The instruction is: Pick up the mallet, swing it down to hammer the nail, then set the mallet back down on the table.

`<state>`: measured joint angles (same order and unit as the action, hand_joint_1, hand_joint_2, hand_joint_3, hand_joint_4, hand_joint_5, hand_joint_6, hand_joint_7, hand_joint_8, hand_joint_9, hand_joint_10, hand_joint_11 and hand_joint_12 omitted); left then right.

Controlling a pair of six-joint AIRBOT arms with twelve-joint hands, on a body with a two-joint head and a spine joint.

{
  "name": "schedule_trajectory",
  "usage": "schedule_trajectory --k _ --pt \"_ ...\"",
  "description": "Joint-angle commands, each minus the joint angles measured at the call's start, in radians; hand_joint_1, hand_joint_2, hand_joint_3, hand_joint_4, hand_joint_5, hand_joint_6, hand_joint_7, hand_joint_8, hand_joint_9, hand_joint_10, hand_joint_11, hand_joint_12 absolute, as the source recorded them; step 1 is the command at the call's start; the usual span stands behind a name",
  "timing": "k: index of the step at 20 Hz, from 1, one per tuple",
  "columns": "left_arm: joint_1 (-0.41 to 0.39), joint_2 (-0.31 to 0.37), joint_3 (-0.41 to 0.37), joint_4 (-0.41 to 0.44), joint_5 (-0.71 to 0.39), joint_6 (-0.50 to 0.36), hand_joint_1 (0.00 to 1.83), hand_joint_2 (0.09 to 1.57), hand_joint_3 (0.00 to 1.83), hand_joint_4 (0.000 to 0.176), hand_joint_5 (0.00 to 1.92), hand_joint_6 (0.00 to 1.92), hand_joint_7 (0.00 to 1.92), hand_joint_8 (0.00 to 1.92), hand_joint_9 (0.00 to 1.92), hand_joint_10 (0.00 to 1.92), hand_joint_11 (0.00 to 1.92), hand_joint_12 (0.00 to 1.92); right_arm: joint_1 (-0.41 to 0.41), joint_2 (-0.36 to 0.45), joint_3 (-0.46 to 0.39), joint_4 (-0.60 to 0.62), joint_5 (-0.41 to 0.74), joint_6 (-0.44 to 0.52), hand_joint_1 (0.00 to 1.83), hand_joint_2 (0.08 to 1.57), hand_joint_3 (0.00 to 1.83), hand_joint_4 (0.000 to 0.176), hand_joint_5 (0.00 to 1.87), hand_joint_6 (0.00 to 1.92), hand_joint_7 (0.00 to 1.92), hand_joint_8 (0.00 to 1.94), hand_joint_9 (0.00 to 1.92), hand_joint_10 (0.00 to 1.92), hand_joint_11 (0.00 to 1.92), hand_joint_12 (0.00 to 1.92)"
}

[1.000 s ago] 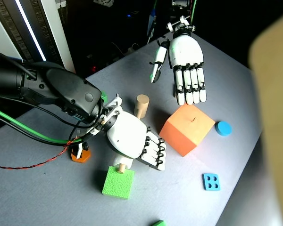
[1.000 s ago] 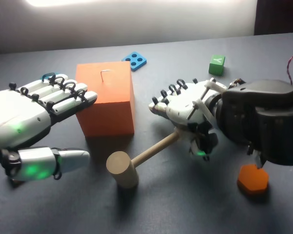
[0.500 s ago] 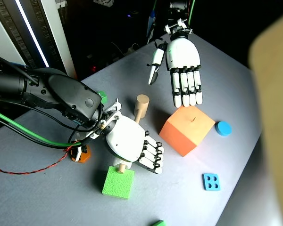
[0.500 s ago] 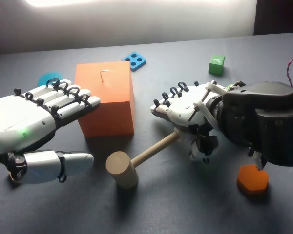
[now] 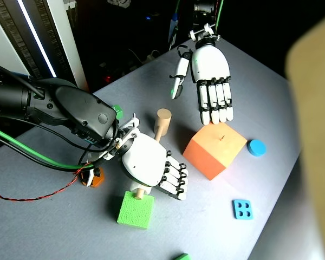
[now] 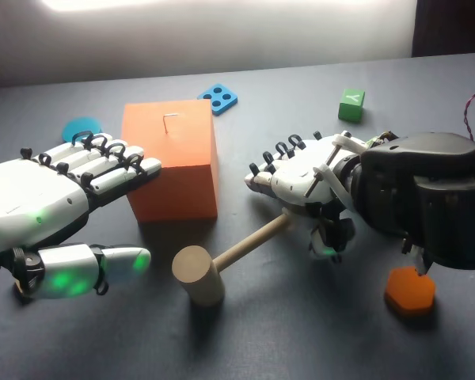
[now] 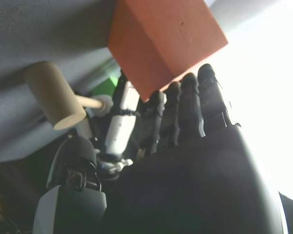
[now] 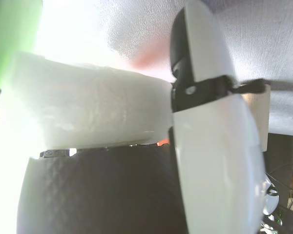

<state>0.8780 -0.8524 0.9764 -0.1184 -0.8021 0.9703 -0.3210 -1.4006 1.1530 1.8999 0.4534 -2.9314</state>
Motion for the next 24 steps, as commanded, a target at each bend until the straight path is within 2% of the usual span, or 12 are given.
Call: schedule_trajectory --k 1,3,8,9,10,11,12,13,17,20,22,24 --pt "-0.003 -0.001 0.005 -0.006 -0.108 -0.003 0.0 1.29 0.0 0.0 0.04 0.0 0.02 0.01 0.0 0.0 0.0 0.0 0.006 0.004 0.001 -0.04 -0.008 -0.005 1.27 1.05 0.0 0.0 0.22 0.01 0.24 0.01 0.21 0.01 0.0 0.63" --pt "-0.002 -0.003 0.005 -0.006 -0.099 -0.008 0.0 1.29 0.0 0.0 0.05 0.01 0.03 0.01 0.0 0.0 0.0 0.0 0.005 0.004 0.002 -0.04 -0.008 -0.006 1.29 1.07 0.0 0.0 0.34 0.02 0.38 0.01 0.34 0.02 0.0 0.85" --pt "0.002 -0.006 0.005 -0.006 -0.094 -0.014 0.0 1.28 0.0 0.0 0.05 0.0 0.03 0.01 0.0 0.0 0.0 0.0 0.004 0.004 0.001 -0.04 -0.008 -0.01 1.29 1.03 0.0 0.0 0.74 0.06 0.78 0.06 0.75 0.1 0.28 0.98" --pt "0.002 -0.006 0.005 -0.006 -0.094 -0.012 0.0 1.28 0.0 0.0 0.06 0.01 0.04 0.01 0.02 0.01 0.0 0.0 0.003 0.004 0.001 -0.04 -0.008 -0.01 1.2 1.17 0.01 0.0 0.8 0.93 0.78 1.12 0.68 0.53 0.3 1.16" --pt "0.002 -0.006 0.005 -0.006 -0.094 -0.011 0.0 1.28 0.0 0.0 0.06 0.01 0.05 0.01 0.02 0.01 0.0 0.0 0.002 0.004 -0.001 -0.04 -0.008 -0.01 1.15 1.25 0.0 0.0 0.74 1.24 0.71 1.42 0.61 0.9 0.33 1.28" --pt "0.002 -0.006 0.005 -0.006 -0.094 -0.011 0.0 1.28 0.0 0.0 0.07 0.01 0.05 0.01 0.02 0.01 0.0 0.0 0.001 0.004 -0.002 -0.04 -0.008 -0.012 1.13 1.27 0.0 0.015 0.7 1.37 0.68 1.51 0.57 1.15 0.38 1.37" --pt "0.002 -0.006 0.005 -0.006 -0.094 -0.011 0.0 1.28 0.0 0.0 0.06 0.0 0.04 0.01 0.01 0.0 0.0 0.0 0.0 0.004 -0.003 -0.04 -0.008 -0.013 1.12 1.28 0.0 0.024 0.67 1.46 0.69 1.48 0.57 1.26 0.42 1.41" --pt "0.002 -0.006 0.005 -0.006 -0.094 -0.011 0.0 1.28 0.0 0.0 0.07 0.01 0.05 0.01 0.02 0.01 0.0 0.0 0.0 0.004 -0.004 -0.04 -0.008 -0.013 1.11 1.3 0.0 0.0 0.58 1.55 0.7 1.51 0.58 1.37 0.47 1.48" --pt "0.003 -0.006 0.004 -0.006 -0.094 -0.01 0.0 1.28 0.0 0.0 0.07 0.01 0.06 0.01 0.02 0.0 0.0 0.0 -0.001 0.005 -0.005 -0.04 -0.008 -0.015 1.07 1.27 0.0 0.0 0.69 1.43 0.57 1.9 0.63 1.9 0.64 1.9" --pt "0.004 -0.006 0.003 -0.005 -0.094 -0.01 0.0 1.27 0.0 0.0 0.05 0.0 0.04 0.0 0.02 0.0 0.0 0.0 -0.005 0.007 -0.012 -0.04 -0.008 -0.025 0.98 1.28 0.0 0.0 0.61 1.87 0.74 1.94 0.81 1.92 0.86 1.92" --pt "0.004 -0.006 0.003 -0.005 -0.094 -0.01 0.0 1.27 0.0 0.0 0.06 0.0 0.05 0.0 0.02 0.0 0.0 0.0 -0.007 0.01 -0.02 -0.04 -0.006 -0.029 0.9 1.31 0.01 0.0 0.69 1.91 0.8 1.94 0.88 1.92 0.96 1.92" --pt "0.004 -0.005 0.003 -0.005 -0.094 -0.01 0.0 1.27 0.0 0.0 0.08 0.01 0.07 0.01 0.04 0.01 0.02 0.01 -0.009 0.016 -0.03 -0.04 -0.003 -0.034 0.7 1.4 0.01 0.0 0.92 1.92 1.06 1.94 1.19 1.92 1.3 1.92"
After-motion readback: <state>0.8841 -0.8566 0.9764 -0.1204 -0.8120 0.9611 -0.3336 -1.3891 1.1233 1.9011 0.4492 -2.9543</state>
